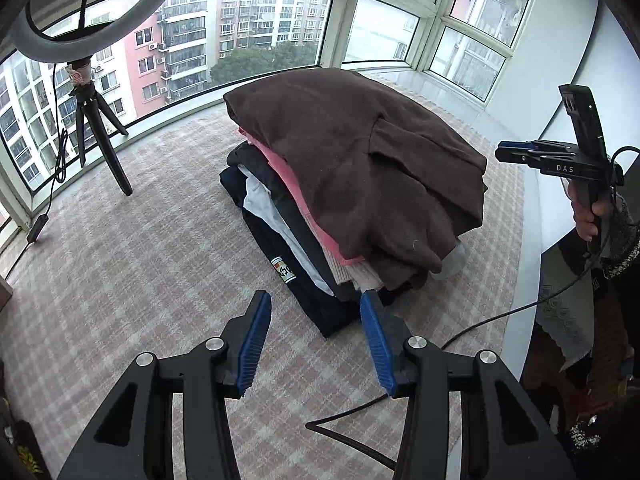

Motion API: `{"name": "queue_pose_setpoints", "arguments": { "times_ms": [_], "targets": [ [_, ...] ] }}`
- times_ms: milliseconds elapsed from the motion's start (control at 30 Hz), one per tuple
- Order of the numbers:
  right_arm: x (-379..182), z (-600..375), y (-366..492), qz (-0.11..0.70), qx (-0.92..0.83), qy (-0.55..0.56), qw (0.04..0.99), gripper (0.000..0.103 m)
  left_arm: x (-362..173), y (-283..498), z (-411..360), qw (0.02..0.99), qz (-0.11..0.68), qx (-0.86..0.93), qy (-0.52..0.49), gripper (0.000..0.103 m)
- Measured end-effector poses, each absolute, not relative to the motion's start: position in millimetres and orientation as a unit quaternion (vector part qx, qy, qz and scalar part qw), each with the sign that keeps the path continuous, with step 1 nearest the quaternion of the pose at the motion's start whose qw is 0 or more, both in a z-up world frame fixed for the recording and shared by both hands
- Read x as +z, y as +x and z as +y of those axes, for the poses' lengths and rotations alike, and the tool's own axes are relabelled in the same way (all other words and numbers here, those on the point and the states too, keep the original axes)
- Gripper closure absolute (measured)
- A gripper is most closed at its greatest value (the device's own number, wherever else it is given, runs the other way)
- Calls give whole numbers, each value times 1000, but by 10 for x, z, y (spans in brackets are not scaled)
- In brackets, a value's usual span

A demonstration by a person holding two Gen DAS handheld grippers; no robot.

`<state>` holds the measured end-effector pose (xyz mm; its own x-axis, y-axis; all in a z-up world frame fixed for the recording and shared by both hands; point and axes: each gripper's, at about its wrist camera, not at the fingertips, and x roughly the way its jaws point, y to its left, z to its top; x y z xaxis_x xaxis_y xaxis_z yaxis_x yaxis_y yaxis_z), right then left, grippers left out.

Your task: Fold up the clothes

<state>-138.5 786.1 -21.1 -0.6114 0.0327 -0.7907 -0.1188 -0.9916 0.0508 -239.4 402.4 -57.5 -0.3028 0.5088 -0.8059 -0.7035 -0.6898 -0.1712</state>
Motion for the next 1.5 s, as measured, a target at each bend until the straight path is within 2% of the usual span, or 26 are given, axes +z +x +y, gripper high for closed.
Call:
{"name": "queue_pose_setpoints", "arguments": {
  "times_ms": [67, 100, 167, 433, 567, 767, 867, 1500],
  "targets": [
    [-207, 7625, -1225, 59, 899, -431, 49, 47, -496, -2250, 3861, 370, 92, 805, -454, 51],
    [-209, 7496, -1147, 63, 901, -427, 51, 45, -473, -2187, 3789, 368, 84, 807, -455, 49],
    [-230, 7190, -997, 70, 905, -416, 51, 45, -478, -2098, 3670, 362, 75, 807, -459, 43],
    [-214, 6255, -582, 130, 910, -381, 102, 44, -427, -1796, 3278, 362, 44, 806, -467, 33],
    [-142, 5905, -430, 144, 906, -373, 138, 44, -300, -1584, 3098, 364, 61, 814, -448, 29],
    [31, 5314, -188, 120, 904, -370, 179, 43, -222, -1301, 2810, 363, 86, 807, -458, 28],
    [110, 5055, -39, 120, 907, -357, 186, 28, -223, -1193, 2640, 367, 80, 804, -462, 28],
    [77, 4138, 304, 93, 908, -363, 187, 28, -147, -780, 1941, 387, 64, 801, -452, 28]
  ]
}}
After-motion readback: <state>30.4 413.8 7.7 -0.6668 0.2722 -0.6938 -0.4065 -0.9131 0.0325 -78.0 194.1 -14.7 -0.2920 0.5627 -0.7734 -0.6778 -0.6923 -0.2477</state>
